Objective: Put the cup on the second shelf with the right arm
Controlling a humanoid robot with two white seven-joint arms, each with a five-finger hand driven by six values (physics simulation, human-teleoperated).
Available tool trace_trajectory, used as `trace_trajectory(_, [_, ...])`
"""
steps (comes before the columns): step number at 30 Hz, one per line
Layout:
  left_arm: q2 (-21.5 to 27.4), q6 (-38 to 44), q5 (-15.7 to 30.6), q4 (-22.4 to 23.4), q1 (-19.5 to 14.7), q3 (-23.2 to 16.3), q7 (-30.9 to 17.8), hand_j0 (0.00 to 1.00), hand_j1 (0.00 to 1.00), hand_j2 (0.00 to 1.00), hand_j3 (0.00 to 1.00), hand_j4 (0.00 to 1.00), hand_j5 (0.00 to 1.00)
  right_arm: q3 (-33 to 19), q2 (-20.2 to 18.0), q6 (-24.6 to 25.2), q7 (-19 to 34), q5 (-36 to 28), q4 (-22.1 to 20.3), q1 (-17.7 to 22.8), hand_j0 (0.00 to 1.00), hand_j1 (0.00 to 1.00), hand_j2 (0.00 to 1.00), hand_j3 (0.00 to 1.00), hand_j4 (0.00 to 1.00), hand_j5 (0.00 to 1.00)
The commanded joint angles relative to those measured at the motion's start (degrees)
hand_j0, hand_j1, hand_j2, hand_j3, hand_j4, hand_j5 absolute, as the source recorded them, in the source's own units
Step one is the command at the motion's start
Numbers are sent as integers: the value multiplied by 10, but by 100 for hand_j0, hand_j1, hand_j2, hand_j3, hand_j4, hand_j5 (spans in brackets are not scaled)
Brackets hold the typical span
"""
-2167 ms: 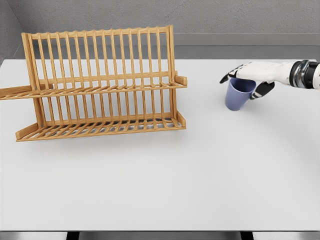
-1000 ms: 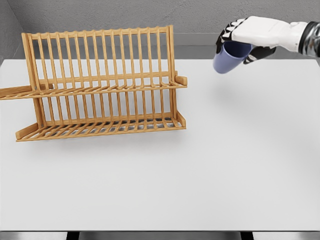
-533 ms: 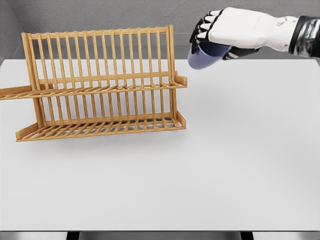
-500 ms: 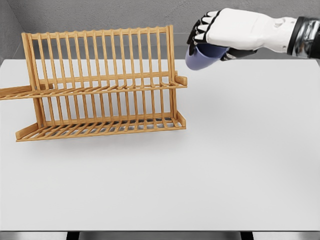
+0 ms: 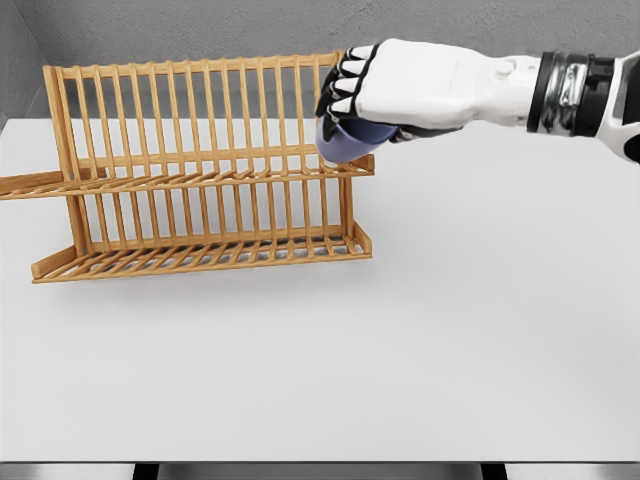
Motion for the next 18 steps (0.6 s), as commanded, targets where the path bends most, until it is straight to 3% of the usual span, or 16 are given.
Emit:
trace_trajectory(1, [0,0,0,1,0,0,0,100,100,100,100,100,100,12,4,2,-1,-2,0,0,61,61,61,61,61,61])
trace_trajectory(7, [0,0,0,1,0,0,0,100,100,100,100,100,100,25,11,7,-1,-1,1,1,66,66,66,66,66,66])
trace_trajectory(8, [0,0,0,0,0,0,0,100,100,100,100,100,100,25,11,8,-1,-1,1,1,92,92,92,92,92,92])
trace_trajectory(9, [0,0,0,0,0,0,0,100,100,100,100,100,100,25,11,6,-1,-1,1,2,100,100,100,100,100,100])
trace_trajectory(12, [0,0,0,0,0,0,0,100,100,100,100,100,100,20,10,3,-1,-1,0,0,100,100,100,100,100,100])
trace_trajectory(13, [0,0,0,0,0,0,0,100,100,100,100,100,100,-2,3,1,-1,0,-1,0,100,100,100,100,100,100])
trace_trajectory(15, [0,0,0,0,0,0,0,100,100,100,100,100,100,-125,-2,-22,-1,-2,0,13,100,100,100,100,100,100])
trace_trajectory(17, [0,0,0,0,0,0,0,100,100,100,100,100,100,-260,-41,-23,-1,-5,18,77,100,100,100,100,100,100])
trace_trajectory(18, [0,0,0,0,0,0,0,100,100,100,100,100,100,-308,-64,-24,-1,-6,33,129,100,100,100,100,100,100])
